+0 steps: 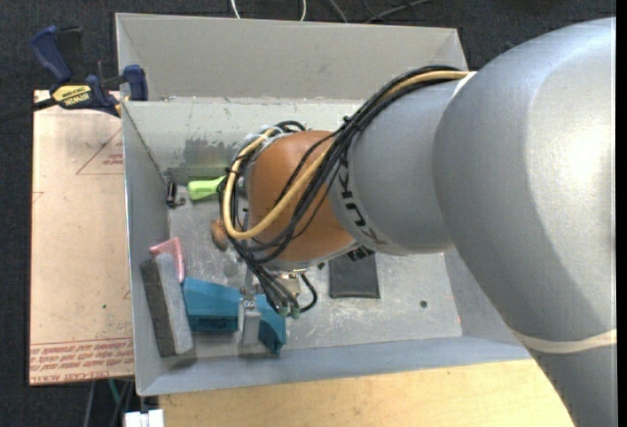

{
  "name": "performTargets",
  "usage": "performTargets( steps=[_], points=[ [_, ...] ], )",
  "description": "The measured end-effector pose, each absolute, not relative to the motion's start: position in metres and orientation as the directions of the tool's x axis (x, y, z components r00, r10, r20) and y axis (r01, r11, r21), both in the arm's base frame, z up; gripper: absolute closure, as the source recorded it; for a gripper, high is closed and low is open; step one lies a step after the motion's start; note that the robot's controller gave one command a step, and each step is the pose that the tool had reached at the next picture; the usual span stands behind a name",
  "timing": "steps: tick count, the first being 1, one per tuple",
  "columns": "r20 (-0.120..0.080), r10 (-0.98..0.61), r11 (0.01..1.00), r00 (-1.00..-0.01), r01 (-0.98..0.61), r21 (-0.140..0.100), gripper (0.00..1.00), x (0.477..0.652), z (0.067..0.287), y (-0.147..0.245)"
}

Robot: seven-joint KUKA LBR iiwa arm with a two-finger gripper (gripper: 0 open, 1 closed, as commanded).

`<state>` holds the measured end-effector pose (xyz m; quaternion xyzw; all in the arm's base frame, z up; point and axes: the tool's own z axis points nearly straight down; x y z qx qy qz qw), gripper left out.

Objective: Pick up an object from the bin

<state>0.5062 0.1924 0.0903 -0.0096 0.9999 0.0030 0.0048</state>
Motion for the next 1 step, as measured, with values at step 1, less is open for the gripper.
performTargets(
  steps=[1],
  points=[
    [0.000,0.086,0.996,-0.996,0.086,0.006,0.00,0.5476,0.1047,0.1543]
  ],
)
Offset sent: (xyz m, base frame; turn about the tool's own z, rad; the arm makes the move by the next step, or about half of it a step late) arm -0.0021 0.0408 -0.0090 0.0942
